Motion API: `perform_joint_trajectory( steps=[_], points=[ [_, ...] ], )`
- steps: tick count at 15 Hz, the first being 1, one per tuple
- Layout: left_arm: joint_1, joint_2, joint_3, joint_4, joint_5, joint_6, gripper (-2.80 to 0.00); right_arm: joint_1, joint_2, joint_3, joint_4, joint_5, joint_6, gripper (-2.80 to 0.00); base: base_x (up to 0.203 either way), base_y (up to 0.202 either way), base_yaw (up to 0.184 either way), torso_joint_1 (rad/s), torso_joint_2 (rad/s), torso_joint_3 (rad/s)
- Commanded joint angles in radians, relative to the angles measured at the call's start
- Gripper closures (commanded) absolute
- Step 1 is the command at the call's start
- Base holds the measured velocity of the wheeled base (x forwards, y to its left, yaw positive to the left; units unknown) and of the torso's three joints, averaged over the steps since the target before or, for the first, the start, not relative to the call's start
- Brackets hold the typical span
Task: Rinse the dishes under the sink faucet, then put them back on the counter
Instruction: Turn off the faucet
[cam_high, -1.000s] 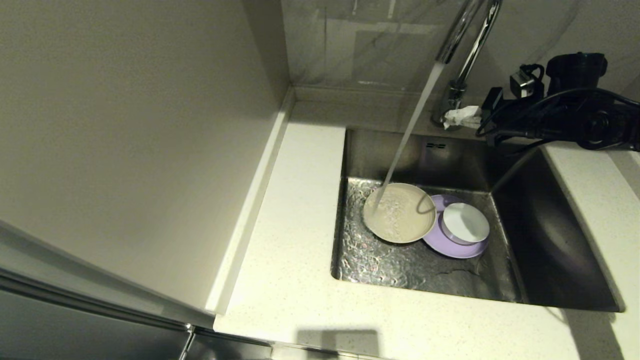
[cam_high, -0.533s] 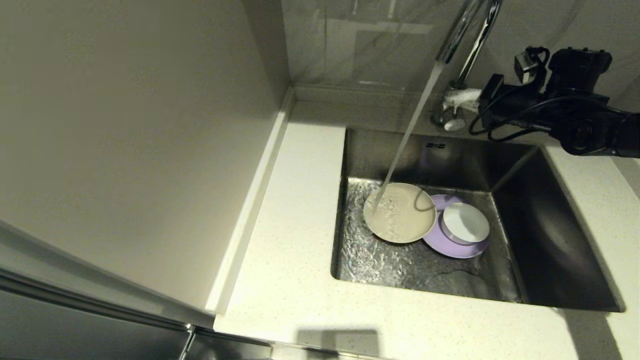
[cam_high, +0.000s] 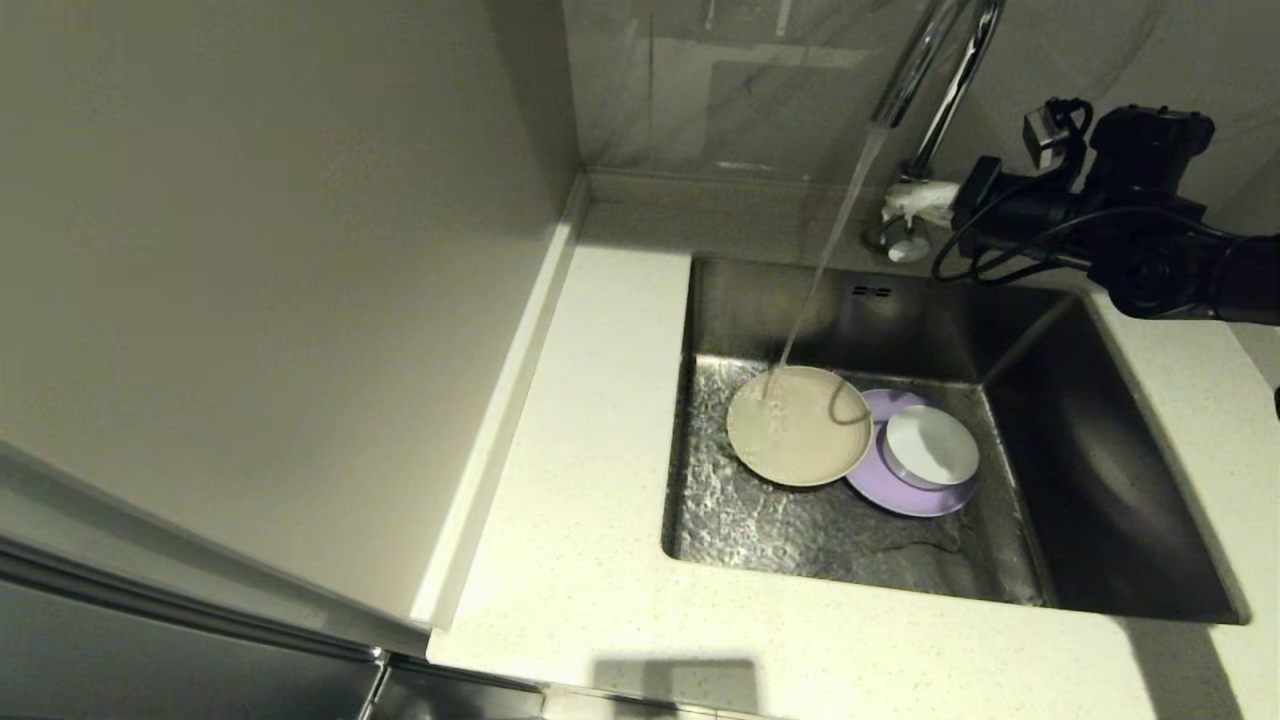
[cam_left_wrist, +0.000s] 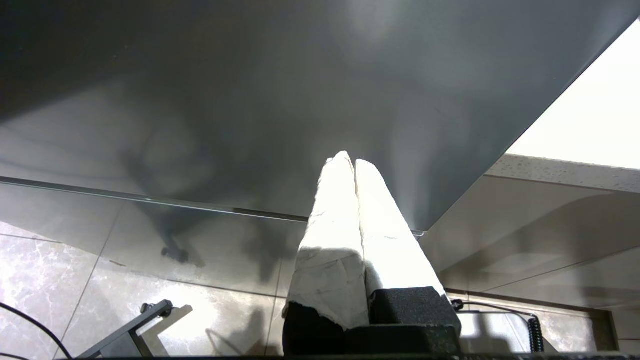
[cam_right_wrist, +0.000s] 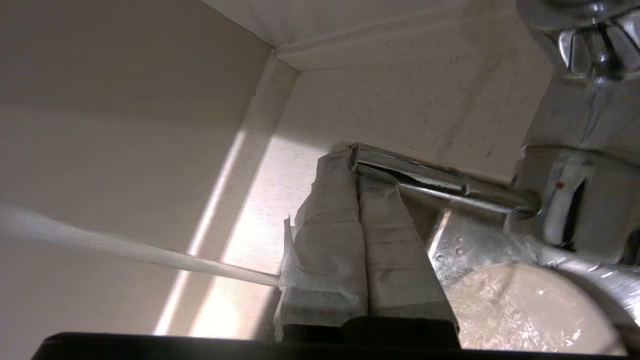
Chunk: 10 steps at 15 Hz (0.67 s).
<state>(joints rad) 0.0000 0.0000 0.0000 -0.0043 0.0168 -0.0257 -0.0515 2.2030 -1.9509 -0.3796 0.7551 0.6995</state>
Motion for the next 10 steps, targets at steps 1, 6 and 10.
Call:
perform_joint_trajectory(
  steps=[1,6,10],
  points=[
    [0.0,-0.003,0.0,0.0,0.0,0.0,0.0,-0.004,0.009,-0.004,-0.007,0.003,-0.03,0.0,0.0,0.0,0.0,0.0,0.0,0.0],
    [0.0,-0.003,0.0,0.0,0.0,0.0,0.0,-0.026,0.038,-0.008,-0.037,0.001,-0.123,0.0,0.0,0.0,0.0,0.0,0.0,0.0],
    [0.0,-0.004,0.0,0.0,0.0,0.0,0.0,-0.027,0.065,-0.012,-0.157,-0.003,-0.12,0.0,0.0,0.0,0.0,0.0,0.0,0.0]
  ],
)
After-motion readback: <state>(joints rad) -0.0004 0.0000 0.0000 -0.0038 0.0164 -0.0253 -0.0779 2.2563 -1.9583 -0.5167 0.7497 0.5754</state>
